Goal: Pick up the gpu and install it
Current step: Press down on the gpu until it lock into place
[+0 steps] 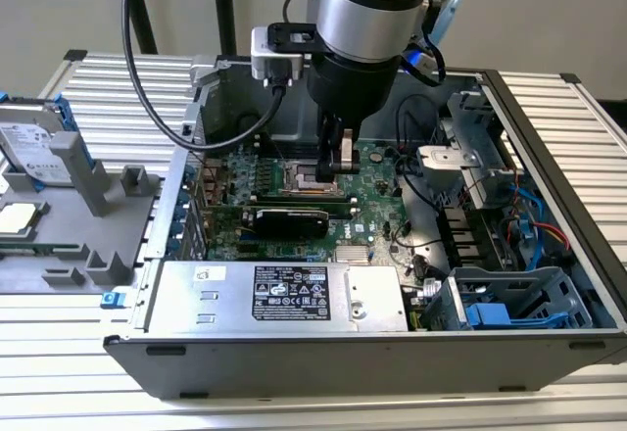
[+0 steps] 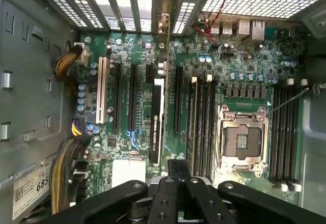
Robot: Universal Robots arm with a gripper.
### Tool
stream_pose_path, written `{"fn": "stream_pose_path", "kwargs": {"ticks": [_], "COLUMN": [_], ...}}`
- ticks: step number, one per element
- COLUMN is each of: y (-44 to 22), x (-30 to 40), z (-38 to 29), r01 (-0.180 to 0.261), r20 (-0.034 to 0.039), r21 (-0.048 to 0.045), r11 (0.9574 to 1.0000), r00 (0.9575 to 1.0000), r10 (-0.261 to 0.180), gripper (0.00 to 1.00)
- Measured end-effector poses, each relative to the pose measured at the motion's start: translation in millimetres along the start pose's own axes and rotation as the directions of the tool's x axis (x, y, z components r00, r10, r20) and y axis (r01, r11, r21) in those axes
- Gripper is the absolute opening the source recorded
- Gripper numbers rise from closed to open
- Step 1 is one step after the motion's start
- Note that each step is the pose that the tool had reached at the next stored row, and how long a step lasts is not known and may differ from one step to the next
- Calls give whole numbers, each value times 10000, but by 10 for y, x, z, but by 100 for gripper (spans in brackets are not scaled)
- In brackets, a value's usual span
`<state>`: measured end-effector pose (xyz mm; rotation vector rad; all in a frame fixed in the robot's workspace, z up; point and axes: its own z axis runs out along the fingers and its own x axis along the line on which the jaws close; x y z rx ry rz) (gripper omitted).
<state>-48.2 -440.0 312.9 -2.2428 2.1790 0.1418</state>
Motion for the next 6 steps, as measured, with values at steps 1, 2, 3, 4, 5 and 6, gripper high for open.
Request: {"fn": "stream_pose_path", "kwargs": {"ticks": [1,2,3,4,5,6], "y": [0,0,0,0,0,0], "x": [0,0,0,0,0,0], "z": [0,0,0,0,0,0], "r01": [0,-1,-1,-2,-2,-2], "r20": [0,0,1,0,0,2], "r21": [-5,-11,-17,-23,-28,-33], "r11": [10000,10000,10000,10000,10000,10000], "r00": [10000,10000,10000,10000,10000,10000], "r10": [0,1,1,2,2,2], "gripper": [0,0,0,0,0,0]}}
